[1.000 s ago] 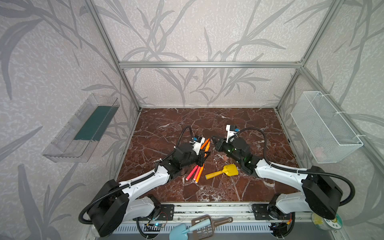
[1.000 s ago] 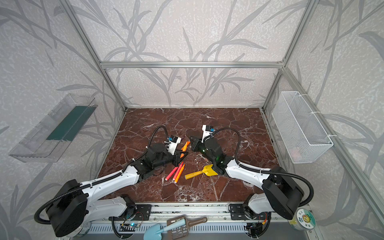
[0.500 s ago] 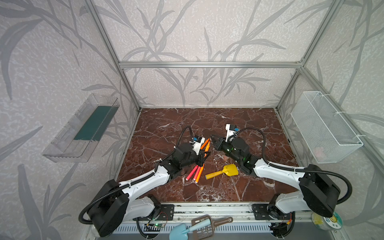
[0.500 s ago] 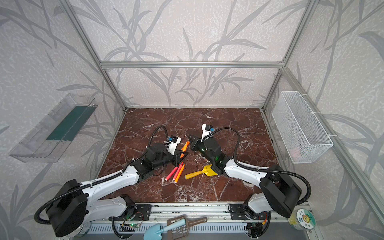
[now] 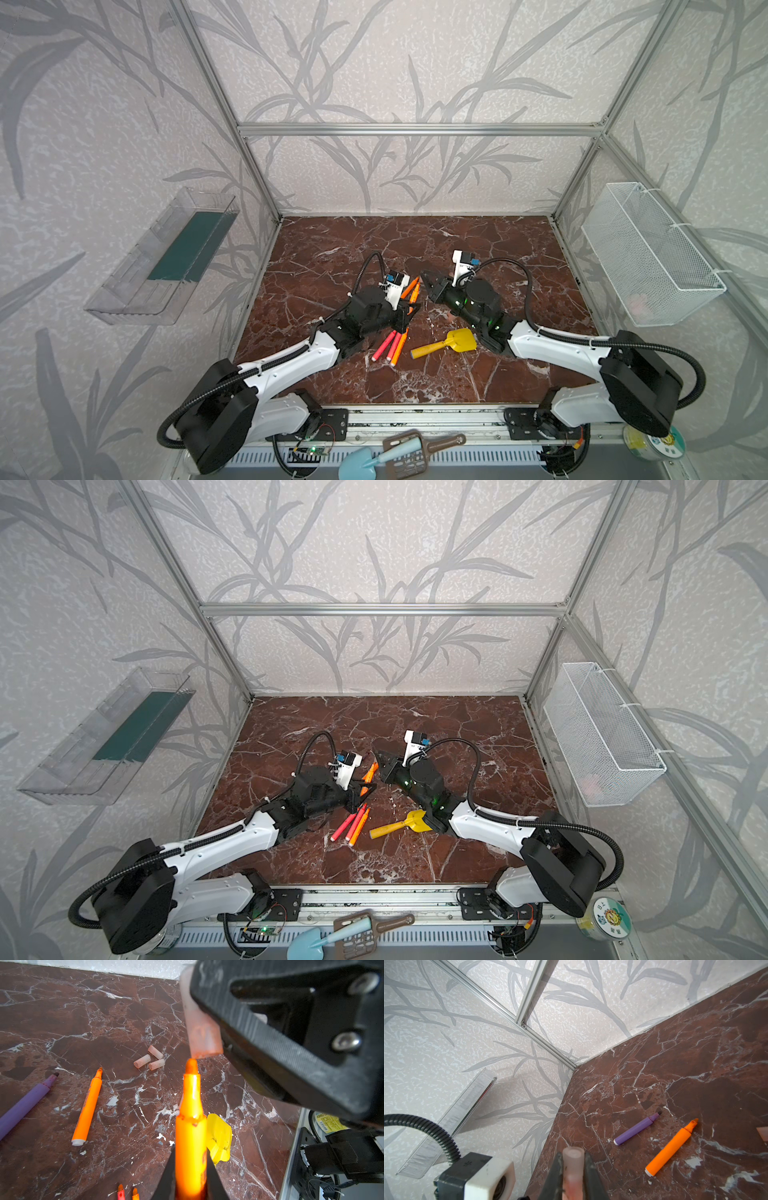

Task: Insert the pens into the pen caps
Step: 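Press the cap onto the marker tip with the right gripper while the left holds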

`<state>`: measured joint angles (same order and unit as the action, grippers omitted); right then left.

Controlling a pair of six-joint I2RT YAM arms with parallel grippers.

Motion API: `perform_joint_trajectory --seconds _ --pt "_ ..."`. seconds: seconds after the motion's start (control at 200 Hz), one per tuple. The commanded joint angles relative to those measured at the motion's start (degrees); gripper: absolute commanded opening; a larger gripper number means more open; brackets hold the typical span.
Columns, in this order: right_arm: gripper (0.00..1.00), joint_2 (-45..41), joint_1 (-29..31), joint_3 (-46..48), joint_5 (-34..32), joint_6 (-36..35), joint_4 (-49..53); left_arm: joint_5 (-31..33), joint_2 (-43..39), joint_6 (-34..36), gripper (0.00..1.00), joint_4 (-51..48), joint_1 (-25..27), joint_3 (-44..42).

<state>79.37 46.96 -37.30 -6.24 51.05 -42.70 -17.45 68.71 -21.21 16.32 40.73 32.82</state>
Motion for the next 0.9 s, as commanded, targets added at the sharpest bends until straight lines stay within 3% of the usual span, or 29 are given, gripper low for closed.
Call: perform_joint_trajectory --seconds 0.0,0.895 --pt "0.13 -1.77 0.76 1.29 -1.59 0.28 -2.6 0.45 -1.55 0.03 0.0 1.0 -0.21 -0.47" --pt "0.1 1.68 1.62 -2.73 -4.4 -1.06 -1.34 -0.37 -1.21 -0.15 0.0 1.44 -0.21 -0.48"
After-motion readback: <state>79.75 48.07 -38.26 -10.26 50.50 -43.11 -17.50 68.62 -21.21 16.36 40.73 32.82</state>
